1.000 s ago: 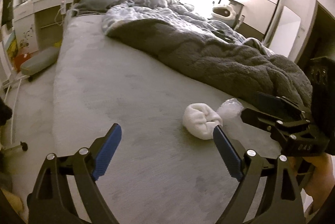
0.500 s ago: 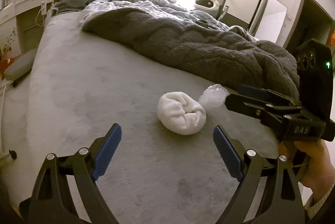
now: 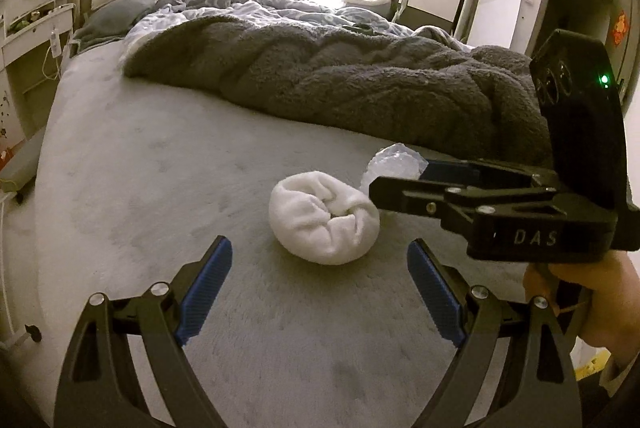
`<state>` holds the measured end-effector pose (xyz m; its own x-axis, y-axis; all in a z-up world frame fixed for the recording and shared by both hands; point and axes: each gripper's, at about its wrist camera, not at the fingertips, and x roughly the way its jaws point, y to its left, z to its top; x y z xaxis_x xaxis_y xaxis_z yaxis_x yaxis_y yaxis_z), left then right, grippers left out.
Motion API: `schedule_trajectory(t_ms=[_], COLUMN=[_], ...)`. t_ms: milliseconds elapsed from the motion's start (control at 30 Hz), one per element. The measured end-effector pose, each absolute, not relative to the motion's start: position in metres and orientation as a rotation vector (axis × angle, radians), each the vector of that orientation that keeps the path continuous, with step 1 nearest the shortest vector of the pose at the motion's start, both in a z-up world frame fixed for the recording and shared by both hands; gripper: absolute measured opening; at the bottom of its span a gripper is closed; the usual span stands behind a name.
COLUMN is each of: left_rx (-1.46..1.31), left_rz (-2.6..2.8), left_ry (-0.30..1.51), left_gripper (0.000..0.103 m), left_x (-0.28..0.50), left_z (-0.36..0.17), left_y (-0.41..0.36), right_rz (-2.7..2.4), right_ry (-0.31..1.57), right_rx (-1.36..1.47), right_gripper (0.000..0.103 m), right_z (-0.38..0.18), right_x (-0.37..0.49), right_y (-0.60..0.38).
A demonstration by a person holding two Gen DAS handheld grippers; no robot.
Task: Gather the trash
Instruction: 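Close the left tool on the white towel while the right tool grasps the clear plastic bag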
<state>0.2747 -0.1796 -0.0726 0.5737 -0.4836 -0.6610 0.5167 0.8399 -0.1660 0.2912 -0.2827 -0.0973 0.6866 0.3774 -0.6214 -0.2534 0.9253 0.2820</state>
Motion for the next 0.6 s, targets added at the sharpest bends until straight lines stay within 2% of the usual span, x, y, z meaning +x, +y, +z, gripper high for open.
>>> schedule_trajectory(t_ms=[67, 133, 200, 300, 467, 600], left_rx=[0.054, 0.054, 0.056, 0.069, 0.083, 0.134], left_rz=[-0.588, -0.591, -0.596, -0.600, -0.608, -0.582], left_ry=[0.762, 0.763, 0.762, 0.757, 0.751, 0.743], left_gripper=[0.091, 0.090, 0.090, 0.090, 0.090, 0.083], left_x=[0.277, 0.279, 0.280, 0.283, 0.286, 0.286], left_z=[-0.074, -0.074, -0.074, -0.074, -0.075, -0.079], left_y=[-0.181, -0.183, -0.183, -0.188, -0.194, -0.201], right_rz=[0.349, 0.334, 0.298, 0.292, 0.304, 0.309], right_ry=[0.736, 0.735, 0.733, 0.754, 0.744, 0.711], right_rx=[0.189, 0.195, 0.197, 0.226, 0.253, 0.273], right_gripper=[0.062, 0.057, 0.045, 0.037, 0.033, 0.033], right_z=[-0.098, -0.098, -0.098, -0.101, -0.099, -0.089], right_x=[0.292, 0.293, 0.294, 0.297, 0.293, 0.289], right_y=[-0.283, -0.283, -0.287, -0.292, -0.299, -0.304])
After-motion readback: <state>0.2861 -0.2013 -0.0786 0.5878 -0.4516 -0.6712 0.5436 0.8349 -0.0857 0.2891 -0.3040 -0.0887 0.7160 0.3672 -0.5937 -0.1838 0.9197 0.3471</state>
